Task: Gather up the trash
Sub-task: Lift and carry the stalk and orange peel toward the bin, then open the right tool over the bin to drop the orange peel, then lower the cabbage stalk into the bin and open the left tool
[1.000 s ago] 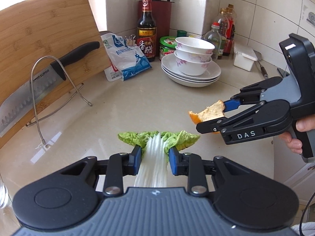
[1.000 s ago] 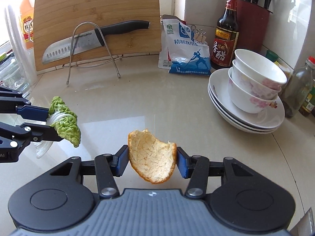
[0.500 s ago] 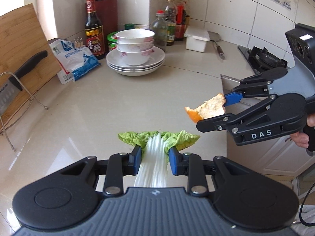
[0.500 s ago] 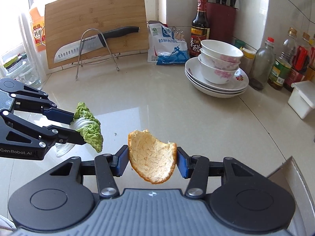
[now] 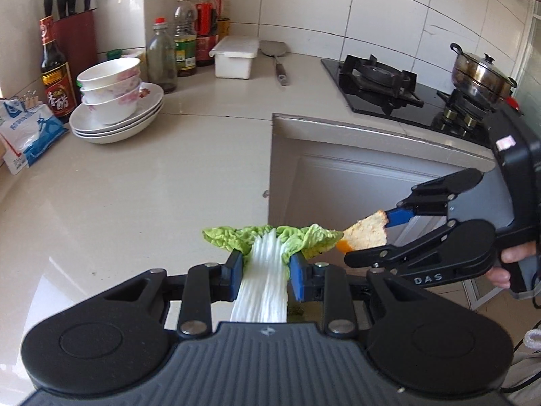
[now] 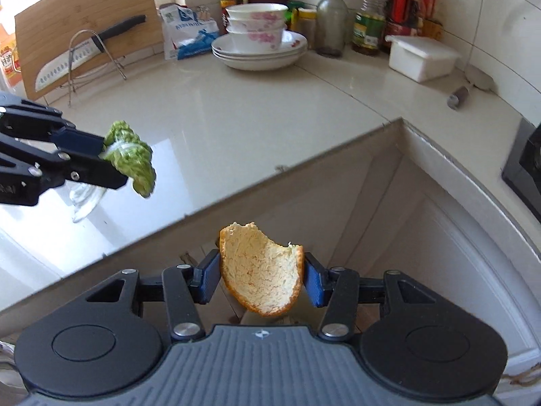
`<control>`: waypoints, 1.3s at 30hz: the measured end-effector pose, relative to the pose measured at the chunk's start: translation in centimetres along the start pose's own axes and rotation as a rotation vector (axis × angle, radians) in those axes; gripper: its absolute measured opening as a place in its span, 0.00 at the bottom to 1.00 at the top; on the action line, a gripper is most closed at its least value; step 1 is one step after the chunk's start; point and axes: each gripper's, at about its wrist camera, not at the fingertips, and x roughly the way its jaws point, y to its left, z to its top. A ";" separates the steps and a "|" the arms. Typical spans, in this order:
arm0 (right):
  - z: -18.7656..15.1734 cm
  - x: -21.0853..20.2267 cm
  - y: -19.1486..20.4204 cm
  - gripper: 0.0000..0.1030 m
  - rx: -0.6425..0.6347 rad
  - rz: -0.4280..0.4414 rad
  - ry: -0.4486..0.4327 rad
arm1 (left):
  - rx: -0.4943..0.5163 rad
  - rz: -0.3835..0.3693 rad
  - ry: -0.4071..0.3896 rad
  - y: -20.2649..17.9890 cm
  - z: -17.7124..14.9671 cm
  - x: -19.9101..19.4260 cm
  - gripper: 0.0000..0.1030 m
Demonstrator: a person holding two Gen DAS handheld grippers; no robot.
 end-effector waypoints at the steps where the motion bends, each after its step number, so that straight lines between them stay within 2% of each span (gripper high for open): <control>1: -0.8 0.7 -0.3 0.54 0.001 -0.022 0.008 | 0.007 -0.007 0.000 -0.4 0.1 0.2 0.27; 4: -3.0 3.2 -1.6 0.55 0.026 -0.066 0.041 | 0.024 -0.029 -0.004 -1.7 0.2 0.8 0.27; 7: -4.7 5.9 -2.6 0.55 0.062 -0.067 0.076 | 0.040 -0.038 0.000 -2.6 0.3 1.3 0.27; 18: -7.6 14.0 -4.6 0.55 0.138 -0.077 0.145 | 0.032 -0.023 0.024 -4.4 0.0 3.2 0.27; 21: -7.9 15.3 -5.2 0.66 0.181 -0.074 0.154 | 0.032 -0.024 0.031 -5.1 0.0 3.9 0.27; 22: -8.0 15.4 -5.3 0.74 0.186 -0.073 0.148 | 0.031 -0.023 0.034 -5.3 0.0 4.2 0.27; 23: -8.2 15.3 -5.4 0.77 0.187 -0.073 0.144 | 0.032 -0.023 0.038 -5.5 -0.1 4.5 0.27; 29: -8.7 14.0 -5.9 0.88 0.179 -0.067 0.118 | 0.037 -0.035 0.060 -6.8 -0.3 6.4 0.27; 35: -10.1 11.7 -6.7 0.94 0.184 -0.073 0.103 | 0.019 -0.055 0.086 -8.7 -0.5 9.4 0.27; 39: -11.8 10.2 -7.5 0.94 0.203 -0.092 0.109 | 0.004 -0.054 0.099 -10.6 -0.9 12.5 0.27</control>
